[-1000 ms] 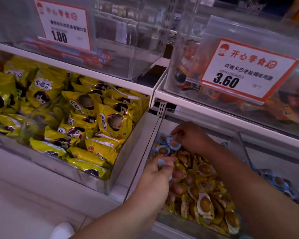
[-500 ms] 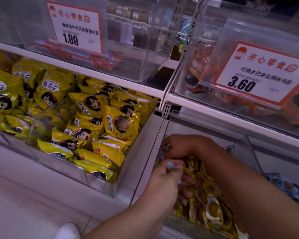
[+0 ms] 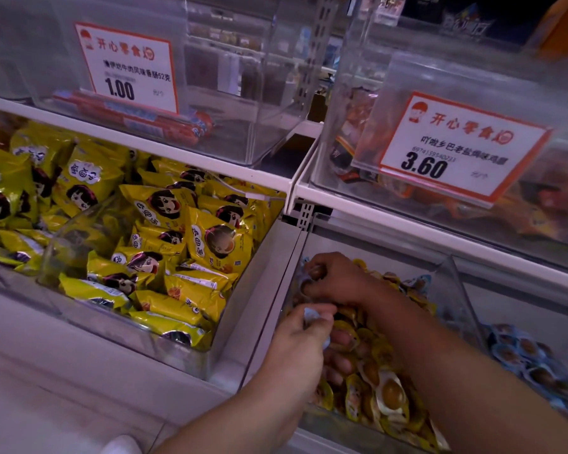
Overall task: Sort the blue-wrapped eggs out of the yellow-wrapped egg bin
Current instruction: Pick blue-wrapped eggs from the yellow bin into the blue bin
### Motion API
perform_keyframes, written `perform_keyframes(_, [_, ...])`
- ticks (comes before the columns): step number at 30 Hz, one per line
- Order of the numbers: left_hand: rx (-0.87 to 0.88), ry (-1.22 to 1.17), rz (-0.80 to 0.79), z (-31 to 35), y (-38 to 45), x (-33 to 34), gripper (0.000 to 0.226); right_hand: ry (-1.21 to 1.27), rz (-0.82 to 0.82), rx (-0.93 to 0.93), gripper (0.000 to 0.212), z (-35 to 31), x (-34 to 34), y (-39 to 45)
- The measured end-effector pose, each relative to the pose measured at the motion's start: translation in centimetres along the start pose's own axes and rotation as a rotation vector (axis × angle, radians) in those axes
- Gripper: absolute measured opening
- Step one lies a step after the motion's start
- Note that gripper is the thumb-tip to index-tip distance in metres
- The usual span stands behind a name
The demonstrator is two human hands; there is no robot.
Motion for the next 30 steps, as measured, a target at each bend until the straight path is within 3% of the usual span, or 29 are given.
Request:
perform_keyframes(3, [0.007,-0.023,0.037,-0.2,0.5,-0.3,0.018,0.177,0.117,-0.013,0.02,0.2,-3.6,-1.9])
perform_keyframes(5, [0.021,-0.047,0.058,-0.1,0.7,-0.2,0.015,0.434,0.199,-0.033,0.017,0.0,-5.9,-4.6])
perform_keyframes(8, [0.056,-0.114,0.092,0.6,0.9,0.2,0.011,0.795,0.146,-0.059,0.026,-0.4,-6.3,-9.8])
perform_keyframes(11, [0.049,-0.063,-0.008,0.7,1.1,2.0,0.021,0.943,0.058,0.031,0.029,0.1,-4.0,-14.7])
perform_keyframes(13, [0.02,-0.033,-0.06,-0.2,0.9,3.3,0.017,1.014,0.125,0.105,0.023,1.2,-3.1,-16.4])
perform_keyframes(18, [0.042,-0.146,0.044,-0.7,1.4,3.3,0.011,1.41,0.274,0.266,0.016,3.8,-2.4,-17.9])
perform_keyframes(22, [0.091,-0.201,0.013,0.4,1.9,3.7,0.024,1.662,0.271,0.362,0.014,4.4,-1.2,-18.0])
perform_keyframes(24, [0.247,0.014,0.019,1.4,1.7,3.9,0.017,1.728,0.153,0.364,0.024,3.1,-0.6,-17.8])
perform_keyframes(26, [0.56,0.498,0.031,3.5,0.5,5.2,0.017,1.781,0.019,0.303,0.04,1.3,-0.7,-17.6])
perform_keyframes(28, [0.789,0.822,-0.034,4.0,-0.7,7.6,0.026,1.814,-0.009,0.247,0.047,0.4,-1.3,-17.5])
perform_keyframes(30, [0.899,1.043,-0.112,3.1,-1.4,9.8,0.038,1.852,0.04,0.255,0.044,0.4,-1.4,-17.5])
Point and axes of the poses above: each hand's wrist, its own y-axis towards the middle knuckle, its own x-axis out of the palm, z = x × y, the point moved 10 cm from there along y, towards the middle knuckle, and after that the axes turned 6 degrees about -y, right-handed, at the moved point
